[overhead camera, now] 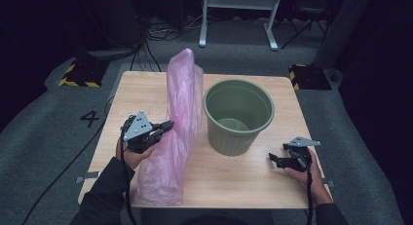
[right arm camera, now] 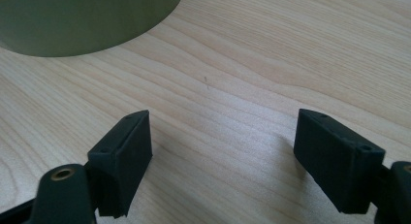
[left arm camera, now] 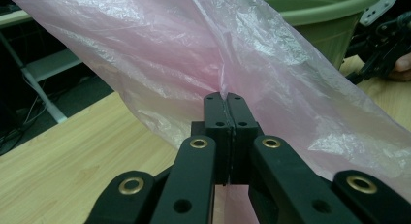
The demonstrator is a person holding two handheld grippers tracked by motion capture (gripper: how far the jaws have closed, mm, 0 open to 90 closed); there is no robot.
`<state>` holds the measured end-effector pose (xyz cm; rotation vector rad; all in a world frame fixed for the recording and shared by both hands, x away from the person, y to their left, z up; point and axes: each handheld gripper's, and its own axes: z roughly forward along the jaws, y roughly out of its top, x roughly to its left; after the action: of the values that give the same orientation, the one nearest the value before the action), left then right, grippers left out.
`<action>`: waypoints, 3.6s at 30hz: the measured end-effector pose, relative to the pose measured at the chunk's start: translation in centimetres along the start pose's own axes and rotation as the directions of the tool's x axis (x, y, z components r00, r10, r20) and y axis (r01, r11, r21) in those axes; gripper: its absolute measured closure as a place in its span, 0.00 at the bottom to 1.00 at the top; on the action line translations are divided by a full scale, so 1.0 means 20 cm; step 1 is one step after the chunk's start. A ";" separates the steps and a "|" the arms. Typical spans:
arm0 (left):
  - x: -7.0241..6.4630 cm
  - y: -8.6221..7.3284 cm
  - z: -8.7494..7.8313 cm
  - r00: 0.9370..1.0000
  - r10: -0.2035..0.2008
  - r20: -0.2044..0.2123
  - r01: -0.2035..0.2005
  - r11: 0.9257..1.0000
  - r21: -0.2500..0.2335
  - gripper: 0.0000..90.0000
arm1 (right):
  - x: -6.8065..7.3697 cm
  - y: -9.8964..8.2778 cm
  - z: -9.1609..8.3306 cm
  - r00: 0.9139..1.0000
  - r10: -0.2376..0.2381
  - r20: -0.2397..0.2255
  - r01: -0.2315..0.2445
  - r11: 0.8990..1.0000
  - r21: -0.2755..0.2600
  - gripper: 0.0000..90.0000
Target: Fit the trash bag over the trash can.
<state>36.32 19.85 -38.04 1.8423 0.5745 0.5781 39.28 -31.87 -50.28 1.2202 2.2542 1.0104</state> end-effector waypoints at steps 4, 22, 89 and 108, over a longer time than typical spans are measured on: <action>-0.01 0.01 -0.01 1.000 0.007 0.007 -0.007 1.000 -0.011 0.99 | 0.00 0.00 0.00 1.000 -0.001 0.003 0.001 1.000 0.001 0.24; 0.02 0.20 -0.02 0.999 0.025 0.042 -0.022 0.996 -0.085 1.00 | 0.00 0.00 -0.01 0.999 -0.018 -0.043 0.018 1.000 -0.002 0.28; -0.06 0.46 0.24 0.972 0.168 0.164 -0.181 0.982 0.064 0.98 | 0.55 1.28 -0.03 0.847 -0.498 -0.183 0.512 0.858 0.032 1.00; 0.00 0.56 0.32 0.979 0.157 0.130 -0.167 0.983 0.073 0.98 | 0.53 1.29 -0.20 0.874 -0.452 -0.178 0.447 0.892 -0.070 0.46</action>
<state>41.62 11.77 -29.57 2.0019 0.3728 0.5492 45.51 -15.33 -28.35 0.5517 2.4943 0.9952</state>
